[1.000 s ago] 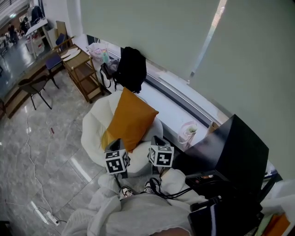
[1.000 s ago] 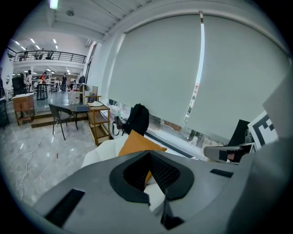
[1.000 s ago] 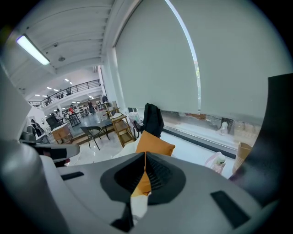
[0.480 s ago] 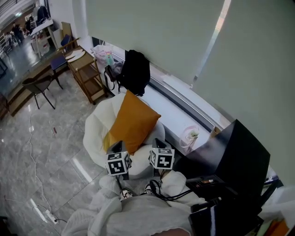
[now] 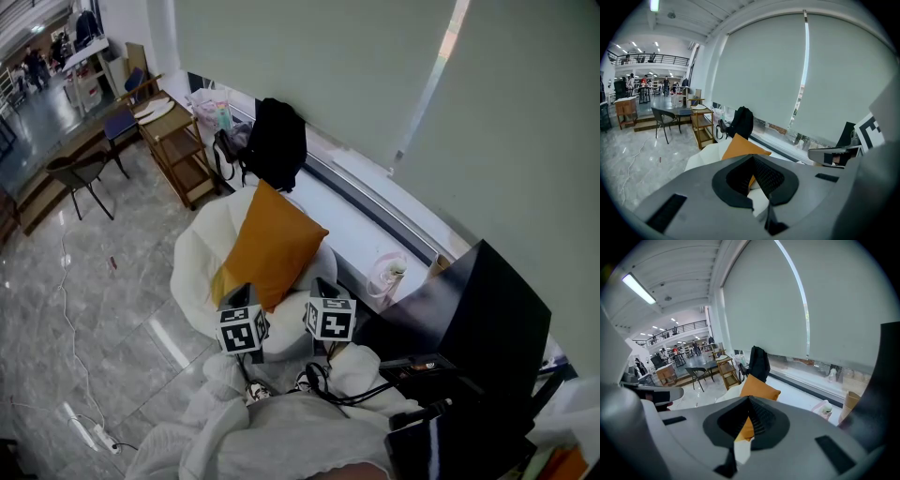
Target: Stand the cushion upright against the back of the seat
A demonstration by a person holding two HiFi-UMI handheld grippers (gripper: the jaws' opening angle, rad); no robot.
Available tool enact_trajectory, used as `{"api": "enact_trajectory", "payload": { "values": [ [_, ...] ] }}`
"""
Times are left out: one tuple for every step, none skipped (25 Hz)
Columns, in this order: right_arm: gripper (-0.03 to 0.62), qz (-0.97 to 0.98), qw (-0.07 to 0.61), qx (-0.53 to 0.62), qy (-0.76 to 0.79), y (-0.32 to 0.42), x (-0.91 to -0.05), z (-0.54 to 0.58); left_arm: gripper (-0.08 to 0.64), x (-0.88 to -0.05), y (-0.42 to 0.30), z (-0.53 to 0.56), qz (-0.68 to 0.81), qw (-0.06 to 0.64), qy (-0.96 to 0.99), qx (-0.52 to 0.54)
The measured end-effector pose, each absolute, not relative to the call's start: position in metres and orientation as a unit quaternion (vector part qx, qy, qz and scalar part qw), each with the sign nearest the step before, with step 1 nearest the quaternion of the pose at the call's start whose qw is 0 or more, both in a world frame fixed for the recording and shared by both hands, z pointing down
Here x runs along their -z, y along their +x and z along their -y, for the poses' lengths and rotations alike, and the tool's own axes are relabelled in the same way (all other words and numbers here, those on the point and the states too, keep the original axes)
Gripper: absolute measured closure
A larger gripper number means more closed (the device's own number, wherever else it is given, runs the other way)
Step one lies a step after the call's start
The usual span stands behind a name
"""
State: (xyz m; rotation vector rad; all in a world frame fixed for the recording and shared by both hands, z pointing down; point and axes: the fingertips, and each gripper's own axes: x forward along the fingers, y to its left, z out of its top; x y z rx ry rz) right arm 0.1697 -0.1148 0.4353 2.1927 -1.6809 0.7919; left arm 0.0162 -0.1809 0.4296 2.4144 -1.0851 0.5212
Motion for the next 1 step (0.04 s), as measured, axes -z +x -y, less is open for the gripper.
{"api": "enact_trajectory", "payload": {
  "values": [
    [0.531, 0.580, 0.133, -0.273, 0.756, 0.1696, -0.4356, 0.1146, 0.563, -0.4296, 0.0164, 0.1808, 0.392, 0.220, 0.873, -0.188]
  ]
}}
